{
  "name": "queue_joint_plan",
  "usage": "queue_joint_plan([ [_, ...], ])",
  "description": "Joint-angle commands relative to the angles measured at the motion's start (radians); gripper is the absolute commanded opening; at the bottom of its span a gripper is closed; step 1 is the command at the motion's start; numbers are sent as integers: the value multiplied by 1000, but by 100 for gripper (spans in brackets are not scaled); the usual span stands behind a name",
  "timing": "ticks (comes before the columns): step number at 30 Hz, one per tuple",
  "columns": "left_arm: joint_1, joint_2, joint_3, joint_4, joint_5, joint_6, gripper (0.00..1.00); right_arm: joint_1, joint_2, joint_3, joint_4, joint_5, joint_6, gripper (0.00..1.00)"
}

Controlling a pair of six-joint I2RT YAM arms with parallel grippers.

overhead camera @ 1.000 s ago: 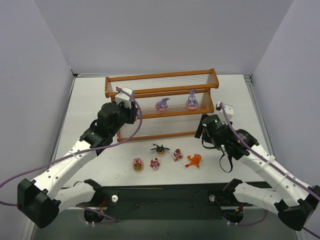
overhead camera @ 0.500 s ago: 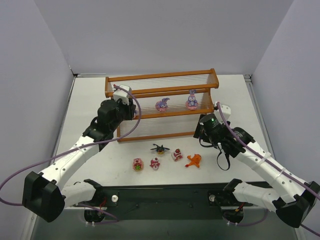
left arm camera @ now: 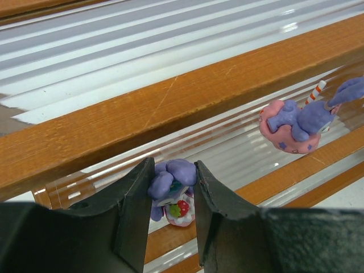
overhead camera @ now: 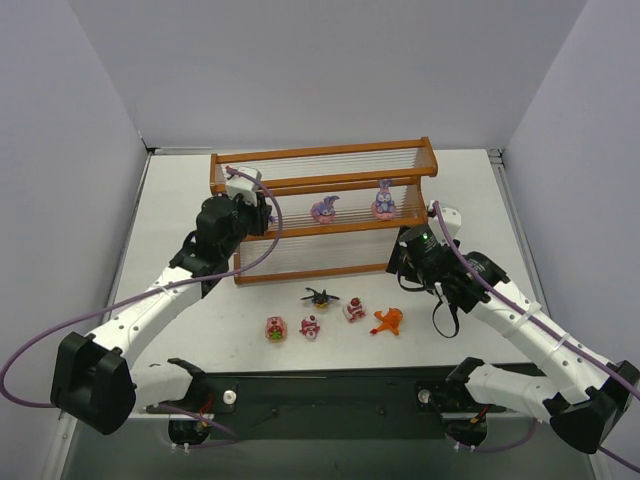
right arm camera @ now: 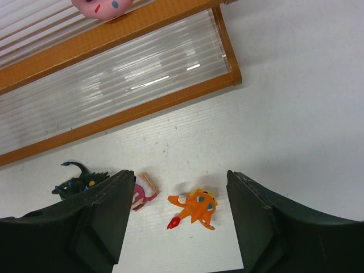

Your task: Place and organize the plastic toys onto the shelf

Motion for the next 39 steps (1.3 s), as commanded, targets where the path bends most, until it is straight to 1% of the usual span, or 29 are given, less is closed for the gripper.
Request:
queue_joint_plan([
  [1, 12, 15, -7, 104, 14, -6, 1, -7, 8, 39, -9, 9, -15, 66],
  [12, 19, 36, -24, 154, -21, -2, 2, -7, 11, 40, -9, 3, -15, 66],
  [15, 21, 48, -19, 156, -21, 5, 6, -7, 13, 42, -9, 3, -15, 66],
  [19, 21, 61, -15, 159, -15, 14, 16, -8, 17, 43, -9, 5, -15, 66],
  [20, 21, 62, -16, 156, -13, 17, 22, -8, 17, 43, -9, 5, -13, 66],
  [21, 21, 61, -16, 156, -13, 18, 25, -8, 17, 43, -9, 6, -14, 66],
  [23, 21, 61, -18, 154, -13, 25, 28, -10, 17, 43, -9, 9, -10, 66],
  [25, 21, 51, -22, 154, -9, 28, 34, -10, 22, 42, -9, 8, -8, 66],
  [28, 21, 27, -37, 156, -3, 32, 40, -11, 25, 42, -9, 9, -5, 66],
  [29, 21, 21, -42, 160, 0, 34, 43, -10, 25, 42, -9, 8, -4, 66],
  [30, 19, 6, -48, 167, 2, 34, 48, -11, 26, 42, -9, 9, -2, 66],
  [32, 19, -5, -73, 180, 2, 34, 54, -11, 28, 42, -9, 9, -1, 66],
  [33, 19, -16, -79, 180, 2, 34, 60, -11, 29, 40, -9, 9, -2, 65],
  [37, 19, -34, -100, 182, 5, 34, 69, -11, 37, 42, -8, 8, -1, 66],
  [39, 19, -39, -100, 180, 5, 31, 70, -11, 37, 40, -6, 5, -1, 65],
])
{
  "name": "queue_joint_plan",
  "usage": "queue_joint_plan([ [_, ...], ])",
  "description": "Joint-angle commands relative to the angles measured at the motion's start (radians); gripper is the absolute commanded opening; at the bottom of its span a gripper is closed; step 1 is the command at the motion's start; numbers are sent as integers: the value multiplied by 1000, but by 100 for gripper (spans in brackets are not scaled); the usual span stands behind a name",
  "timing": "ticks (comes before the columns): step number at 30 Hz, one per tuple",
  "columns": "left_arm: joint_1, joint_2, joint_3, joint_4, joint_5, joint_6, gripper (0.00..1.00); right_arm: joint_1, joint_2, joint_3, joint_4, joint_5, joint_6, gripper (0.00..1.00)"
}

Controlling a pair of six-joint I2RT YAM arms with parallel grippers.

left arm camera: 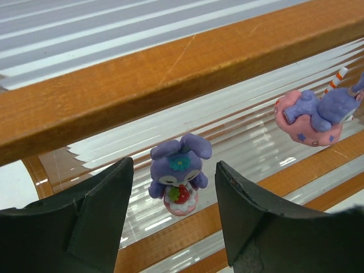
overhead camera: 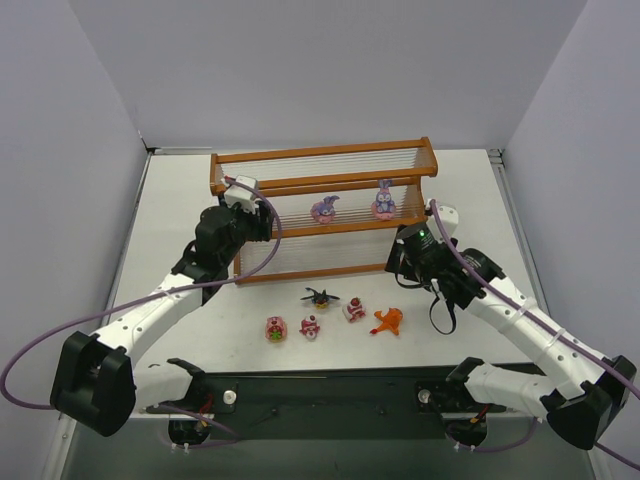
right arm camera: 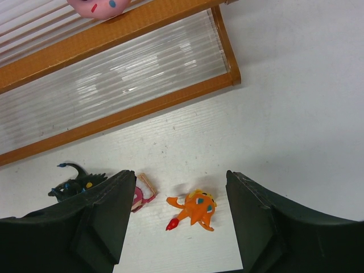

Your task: Place and organize the plastic toys onto the shelf

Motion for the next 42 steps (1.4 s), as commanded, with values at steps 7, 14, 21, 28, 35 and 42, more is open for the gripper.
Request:
queue_joint_plan([
  [7, 5, -62, 7, 39, -11, -16, 79, -5, 12, 30, -2, -5, 4, 65],
  [14, 5, -161, 7, -45, -26, -49, 89, -4, 5, 18, 24, -106, -89, 76],
  [21, 3, -330, -16, -198, -52, -123, 92, -2, 27, -57, 164, -445, -294, 79],
  [28, 3, -474, -15, -405, -121, -175, 93, 71, 73, -140, 271, -529, -334, 77],
  [35, 2, -569, -15, -501, -128, -203, 93, 188, 183, -169, 300, -415, -297, 67],
  [42, 5, -608, -15, -541, -115, -212, 93, 188, 199, -257, 361, -330, -254, 62],
])
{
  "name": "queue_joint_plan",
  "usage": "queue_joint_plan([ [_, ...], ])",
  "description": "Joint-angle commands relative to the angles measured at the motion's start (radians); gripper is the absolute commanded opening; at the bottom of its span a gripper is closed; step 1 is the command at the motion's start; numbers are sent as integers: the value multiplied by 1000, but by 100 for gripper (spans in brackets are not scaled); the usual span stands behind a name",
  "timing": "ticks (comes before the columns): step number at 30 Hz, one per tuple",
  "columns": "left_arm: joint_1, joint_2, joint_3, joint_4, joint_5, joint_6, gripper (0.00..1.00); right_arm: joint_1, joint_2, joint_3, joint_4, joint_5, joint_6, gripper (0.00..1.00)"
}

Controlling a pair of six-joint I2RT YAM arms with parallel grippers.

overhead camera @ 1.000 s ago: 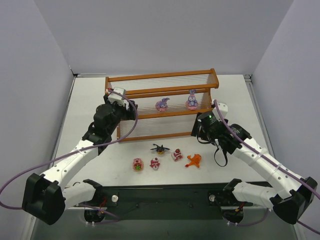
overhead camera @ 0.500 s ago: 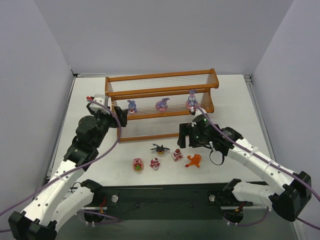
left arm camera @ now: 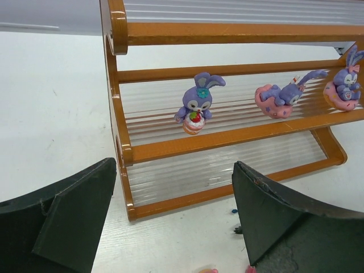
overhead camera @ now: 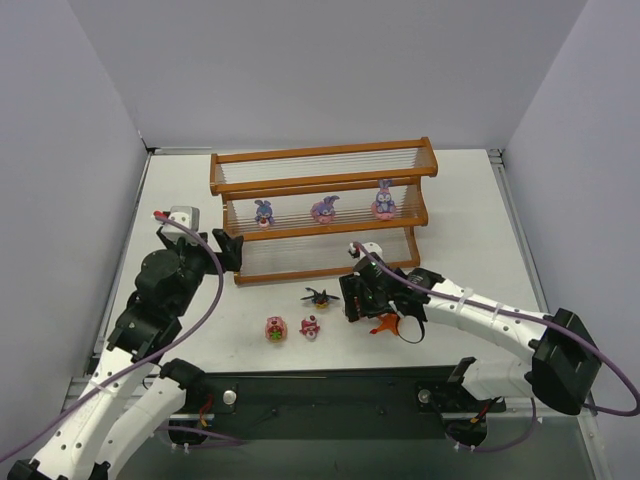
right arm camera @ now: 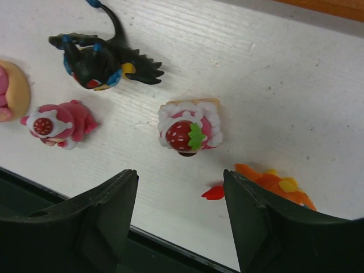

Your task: Place and organize the plastic toys onto the shelf

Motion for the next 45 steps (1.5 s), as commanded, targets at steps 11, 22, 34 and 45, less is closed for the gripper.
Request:
queue_joint_plan([
  [11, 5, -30, 30, -50, 9, -7, 93, -1, 70, -115, 286, 94, -65, 51],
  [22, 3, -31, 44, -64, 8, 3, 93, -2, 87, -138, 332, 155, -39, 22],
  [34, 3, -33, 38, -62, 6, -4, 93, -10, -106, -97, 208, 364, -3, 0],
  [45, 3, -22, 50, -66, 14, -7, 93, -128, 10, -1, 238, 488, 33, 0],
])
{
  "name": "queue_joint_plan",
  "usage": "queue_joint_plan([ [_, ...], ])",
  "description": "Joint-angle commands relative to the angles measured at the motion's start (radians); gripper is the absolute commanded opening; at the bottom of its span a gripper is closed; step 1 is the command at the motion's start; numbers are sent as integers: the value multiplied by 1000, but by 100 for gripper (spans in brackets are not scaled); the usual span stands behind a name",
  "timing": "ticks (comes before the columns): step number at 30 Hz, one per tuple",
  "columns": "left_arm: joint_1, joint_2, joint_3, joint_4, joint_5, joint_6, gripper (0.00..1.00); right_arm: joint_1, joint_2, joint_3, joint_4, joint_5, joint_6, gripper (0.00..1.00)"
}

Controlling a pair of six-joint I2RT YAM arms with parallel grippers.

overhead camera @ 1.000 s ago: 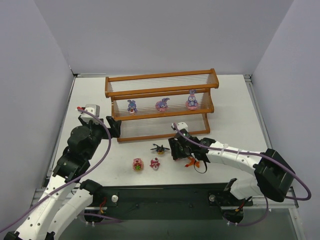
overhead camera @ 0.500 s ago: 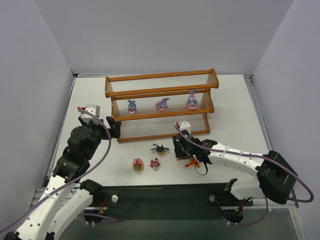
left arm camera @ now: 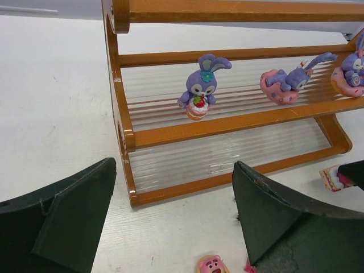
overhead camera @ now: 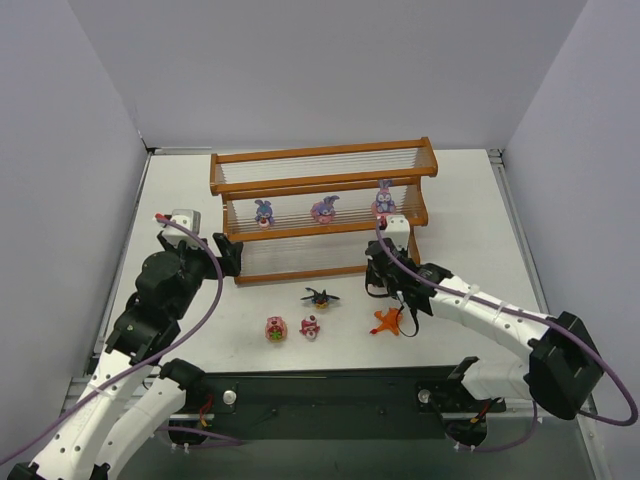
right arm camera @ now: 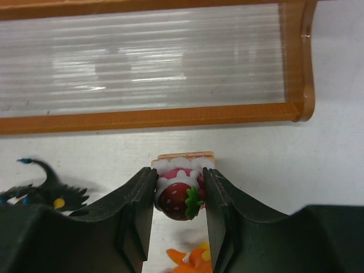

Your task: Place and organize the plastic toys onto the shelf

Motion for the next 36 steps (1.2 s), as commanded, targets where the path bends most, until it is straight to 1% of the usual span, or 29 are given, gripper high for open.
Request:
queue_joint_plan([
  [1, 5, 0, 52, 1, 11, 0, 93, -30, 58, 60, 30, 115, 27, 0],
  [8, 5, 3, 73, -28, 18, -3, 93, -49, 123, 69, 137, 123, 19, 0],
  [15, 3, -4, 84, -59, 23, -17, 93, -65, 163, 69, 182, 152, 38, 0],
  [23, 3, 0, 91, -71, 34, -28, 93, -90, 186, 55, 249, 141, 45, 0],
  [30, 5, -1, 98, -77, 35, -29, 93, -111, 210, 49, 282, 129, 38, 4],
  [34, 3, -1, 98, -77, 34, -29, 93, -119, 224, 47, 291, 121, 38, 11],
  [36, 5, 0, 99, -79, 34, -32, 93, -121, 232, 46, 292, 117, 38, 12],
])
